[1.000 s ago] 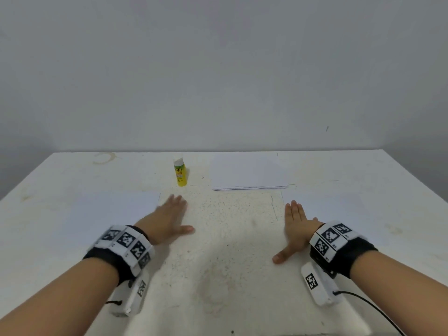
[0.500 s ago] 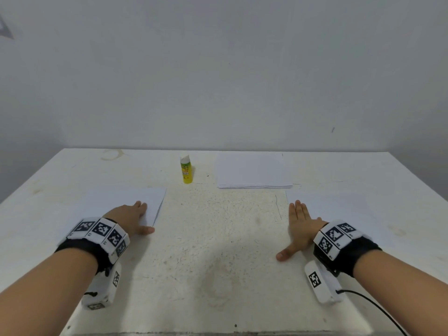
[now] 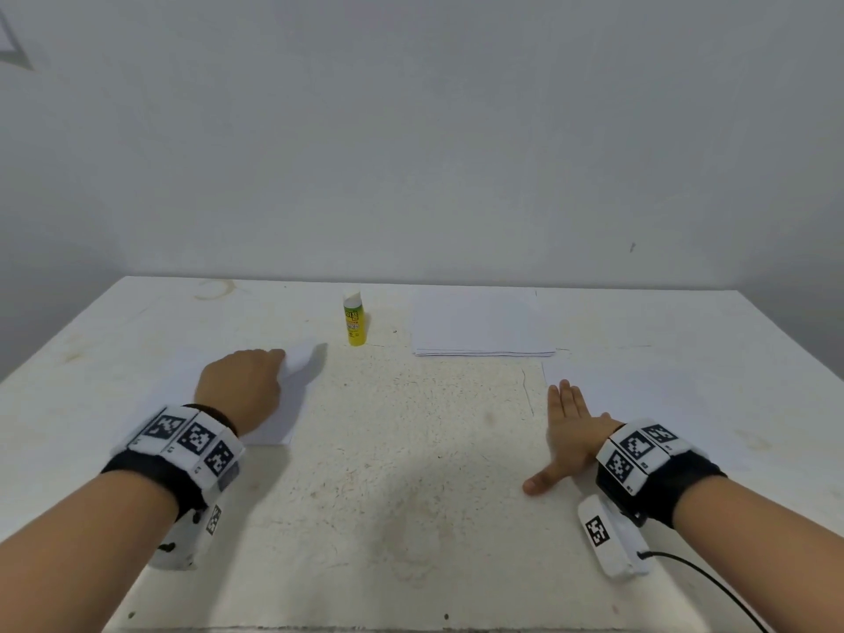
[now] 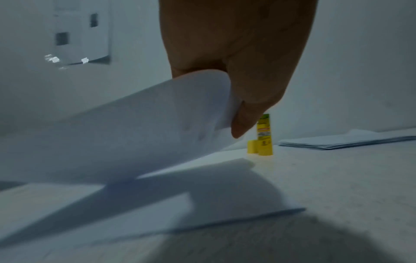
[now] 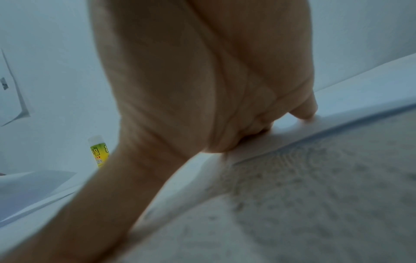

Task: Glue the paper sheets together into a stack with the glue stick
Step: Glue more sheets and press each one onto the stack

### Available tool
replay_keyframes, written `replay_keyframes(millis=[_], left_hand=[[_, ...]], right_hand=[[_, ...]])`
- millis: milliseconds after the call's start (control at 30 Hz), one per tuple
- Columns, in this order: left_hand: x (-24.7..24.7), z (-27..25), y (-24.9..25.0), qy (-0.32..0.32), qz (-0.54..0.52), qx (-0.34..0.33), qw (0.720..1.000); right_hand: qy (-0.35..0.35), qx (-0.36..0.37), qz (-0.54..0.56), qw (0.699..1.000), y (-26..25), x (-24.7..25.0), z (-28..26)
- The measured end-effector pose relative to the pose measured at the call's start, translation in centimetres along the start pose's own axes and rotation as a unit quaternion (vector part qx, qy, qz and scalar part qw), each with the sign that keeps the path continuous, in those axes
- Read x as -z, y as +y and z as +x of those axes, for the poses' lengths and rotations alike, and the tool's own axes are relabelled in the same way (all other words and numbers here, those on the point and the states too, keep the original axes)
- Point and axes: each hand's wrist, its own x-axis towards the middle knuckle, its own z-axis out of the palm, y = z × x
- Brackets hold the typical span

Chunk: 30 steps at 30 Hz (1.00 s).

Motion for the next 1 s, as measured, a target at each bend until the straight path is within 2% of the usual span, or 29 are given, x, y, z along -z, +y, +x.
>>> replay_keyframes(millis=[133, 267, 433, 667, 733, 800, 867, 933, 1000], left_hand=[[1.8, -1.7, 5.4, -0.018, -0.030, -0.076, 0.997], [2.4, -3.3, 12.3, -0.059, -0.088, -0.160, 0.981], [0.8, -3.2, 17.8, -0.151, -0.061, -0.173, 0.971], [0.3, -1.6, 17.4, -0.201, -0.072, -0.210, 0.954], [0.6, -1.1, 16.4, -0.214, -0.060, -0.231, 0.947], [0.5, -0.5, 15.2, -0.199, -0.033, -0.279, 0.939], [0.4, -0.2, 14.2, -0.193, -0.026, -0.314, 0.929], [0.1, 0.1, 13.4, -0.192, -0.029, -0.317, 0.928], [-0.2, 0.4, 12.9, -0.187, -0.035, -0.302, 0.934]], right_hand=[[0.000, 0.003, -0.005, 1.000, 0.0, 0.1, 0.1], [0.008, 0.002, -0.007, 1.000, 0.1, -0.1, 0.2], [0.018, 0.000, 0.004, 1.000, 0.2, -0.3, 0.4], [0.037, 0.013, 0.022, 0.999, 0.8, 0.1, 1.0], [0.070, 0.023, 0.048, 0.996, 1.1, 1.0, 1.4], [0.123, 0.029, 0.078, 0.989, 1.4, 2.1, 1.7], [0.139, 0.019, 0.079, 0.987, 1.7, 3.3, 2.0], [0.147, 0.011, 0.069, 0.987, 1.7, 4.6, 2.3], [0.183, 0.012, 0.081, 0.980, 1.2, 6.1, 2.4]])
